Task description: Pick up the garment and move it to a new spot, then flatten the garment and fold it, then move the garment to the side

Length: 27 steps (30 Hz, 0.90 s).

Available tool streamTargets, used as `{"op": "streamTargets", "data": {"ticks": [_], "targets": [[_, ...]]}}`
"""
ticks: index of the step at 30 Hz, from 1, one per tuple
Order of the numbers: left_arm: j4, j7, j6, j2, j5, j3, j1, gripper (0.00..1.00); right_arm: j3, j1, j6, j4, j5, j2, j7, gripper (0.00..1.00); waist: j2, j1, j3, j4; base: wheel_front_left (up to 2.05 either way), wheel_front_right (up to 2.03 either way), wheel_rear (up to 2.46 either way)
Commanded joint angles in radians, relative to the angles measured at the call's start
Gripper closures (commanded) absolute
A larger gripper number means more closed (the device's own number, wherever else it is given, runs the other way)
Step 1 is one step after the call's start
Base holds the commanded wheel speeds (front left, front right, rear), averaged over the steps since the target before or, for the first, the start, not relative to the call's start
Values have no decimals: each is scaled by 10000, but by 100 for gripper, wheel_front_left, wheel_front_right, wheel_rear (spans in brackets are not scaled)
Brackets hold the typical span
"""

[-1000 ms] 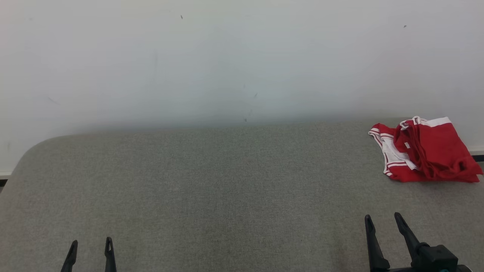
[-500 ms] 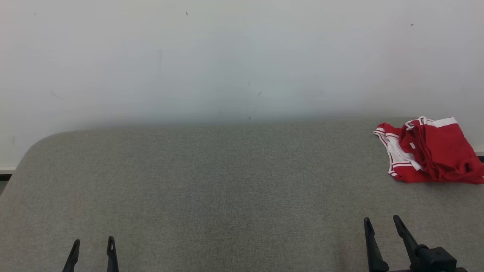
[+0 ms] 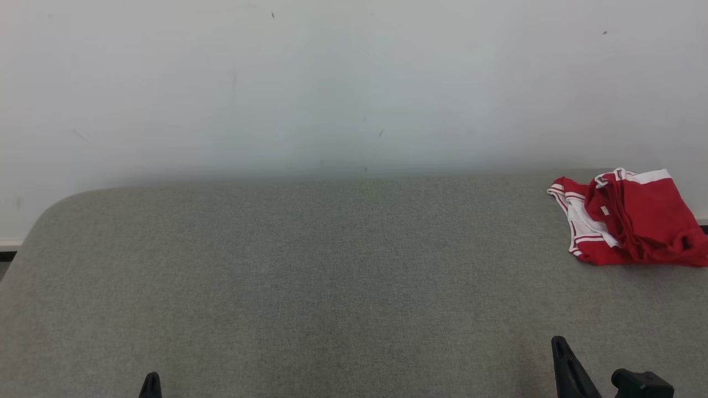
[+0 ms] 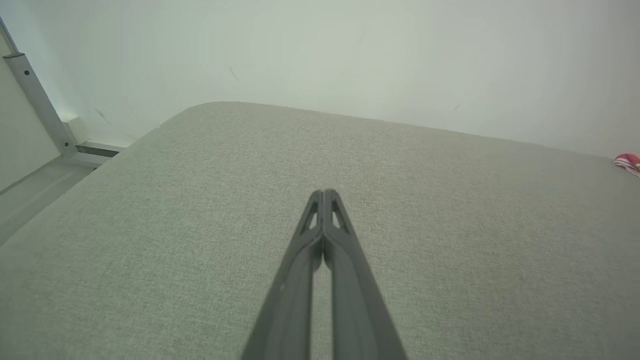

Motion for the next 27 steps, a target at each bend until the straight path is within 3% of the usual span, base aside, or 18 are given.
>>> {"op": "streamTargets", "data": {"ticks": [1,27], "targets": [[-96,52,-82,20,-271,171,-283,100,-30,-279,-2,-131,361,-8,28,100,-1,0,7,-1,0,0,0],[593,860,-1422,-902,-3836,1300,-1044,100,-51,-935,-7,171,4912,1,685,100,-1,0,238,-31,0,0,0]]}}
